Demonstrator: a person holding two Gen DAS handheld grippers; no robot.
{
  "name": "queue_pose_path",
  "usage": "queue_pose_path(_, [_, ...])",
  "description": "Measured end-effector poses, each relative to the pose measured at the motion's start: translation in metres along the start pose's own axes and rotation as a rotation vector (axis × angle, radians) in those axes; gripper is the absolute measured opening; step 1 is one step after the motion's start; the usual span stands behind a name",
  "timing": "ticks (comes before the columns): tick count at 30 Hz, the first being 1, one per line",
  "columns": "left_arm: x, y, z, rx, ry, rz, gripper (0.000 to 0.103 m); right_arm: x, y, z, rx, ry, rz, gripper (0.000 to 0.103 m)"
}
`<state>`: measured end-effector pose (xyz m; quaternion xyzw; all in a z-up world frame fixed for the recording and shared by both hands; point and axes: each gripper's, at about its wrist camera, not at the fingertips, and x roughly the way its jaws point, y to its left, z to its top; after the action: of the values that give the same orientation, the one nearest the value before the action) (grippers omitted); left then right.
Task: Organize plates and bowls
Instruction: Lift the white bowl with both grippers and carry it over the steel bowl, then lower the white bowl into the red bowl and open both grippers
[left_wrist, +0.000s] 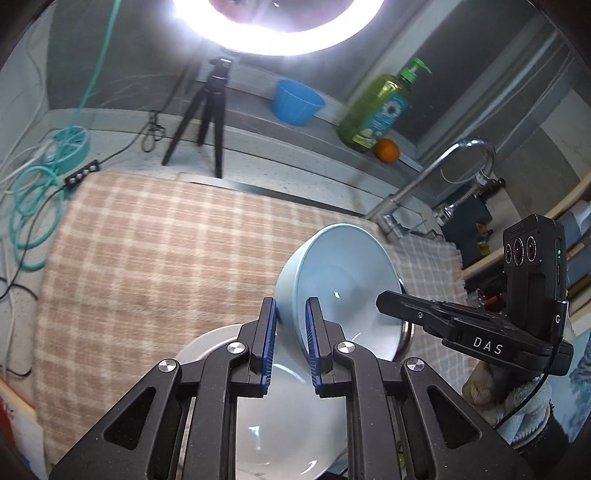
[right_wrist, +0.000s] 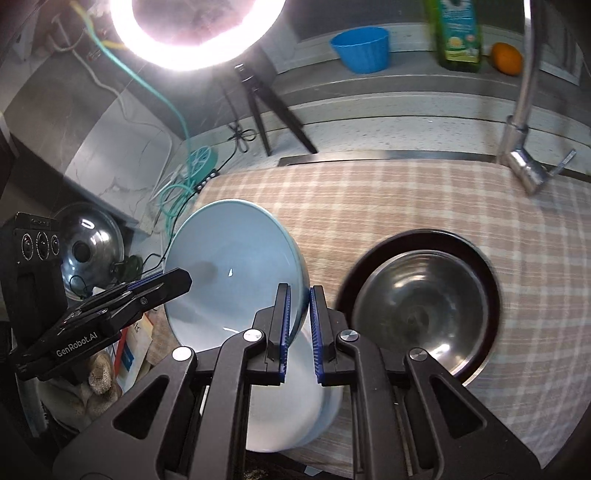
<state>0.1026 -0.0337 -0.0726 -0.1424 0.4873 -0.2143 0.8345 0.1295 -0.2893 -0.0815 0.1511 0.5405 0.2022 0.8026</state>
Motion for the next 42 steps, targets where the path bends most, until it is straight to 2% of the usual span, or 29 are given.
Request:
queue_pose_path(9, [0.035,-0.041,0.005,0.066,0.066,-0.057,0.014,-0.022,-0.048,-0.012,0.083,-0.027,-0.061,0.011])
queue_pose_path(17, [0.067,-0.065,0.005,0.099,0.134,-0.076,0.014,-0.023,-0.076,-0.018,0.124,-0.016,-0.1,0.011])
queue_pose_path(27, [0.091,-0.073,0.0,0.1,0.197,-0.07,0.014,-0.018,-0.097,-0.026,0.145,0.006,-0.117,0.011])
queue_pose_path(42, [0.107,-0.078,0.0,0.119,0.227,-0.038,0.014,-0.009,-0.107,-0.029,0.147,0.037,-0.129,0.011])
